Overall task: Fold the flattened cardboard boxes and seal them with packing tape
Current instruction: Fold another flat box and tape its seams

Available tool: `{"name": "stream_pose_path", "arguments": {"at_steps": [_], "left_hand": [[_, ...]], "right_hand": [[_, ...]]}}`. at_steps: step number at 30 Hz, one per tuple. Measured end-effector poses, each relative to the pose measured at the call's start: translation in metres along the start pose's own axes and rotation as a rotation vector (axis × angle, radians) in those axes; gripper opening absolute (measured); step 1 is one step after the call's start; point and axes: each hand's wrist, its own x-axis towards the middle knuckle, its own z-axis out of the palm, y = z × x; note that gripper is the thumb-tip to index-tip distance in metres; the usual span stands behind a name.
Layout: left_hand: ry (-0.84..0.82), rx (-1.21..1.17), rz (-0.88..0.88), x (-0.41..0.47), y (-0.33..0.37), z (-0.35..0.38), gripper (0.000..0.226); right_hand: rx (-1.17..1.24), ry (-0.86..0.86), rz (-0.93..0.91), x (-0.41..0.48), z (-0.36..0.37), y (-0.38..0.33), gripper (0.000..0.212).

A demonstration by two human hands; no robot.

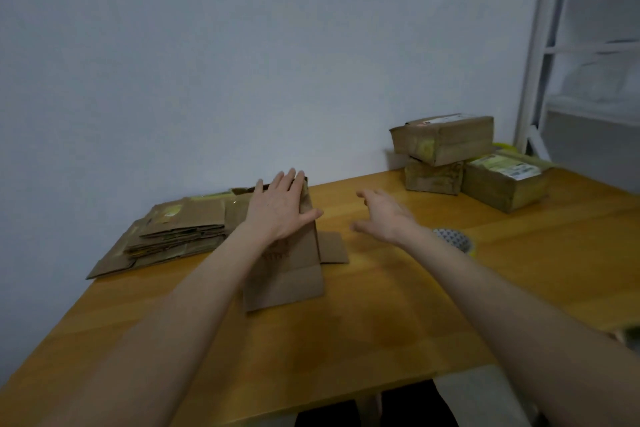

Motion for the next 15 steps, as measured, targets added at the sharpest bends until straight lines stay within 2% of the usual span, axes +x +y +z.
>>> {"name": "stream_pose_path", "arguments": {"at_steps": [5,10,13,15], "left_hand": [[0.135,-0.15,0.187,0.002,0.062,-0.006,0.068],[-0.067,-0.414,0.198,0.001,0.123,0.007,0.059],[-0.169,-0.475,0.189,0.001,0.14,0.018,0.058],[-0.193,-0.513,0.171,0.001,0.141,0.021,0.057]], "right_hand": [[-0.08,0.058,0.178,-0.02,-0.022,0.04,0.05],[-0.245,-0.126,0.33,-0.04,-0.03,0.067,0.061],[-0.323,-0.239,0.327,-0.049,-0.026,0.075,0.036],[-0.317,-0.205,0.289,-0.05,-0.023,0.078,0.022]]}}
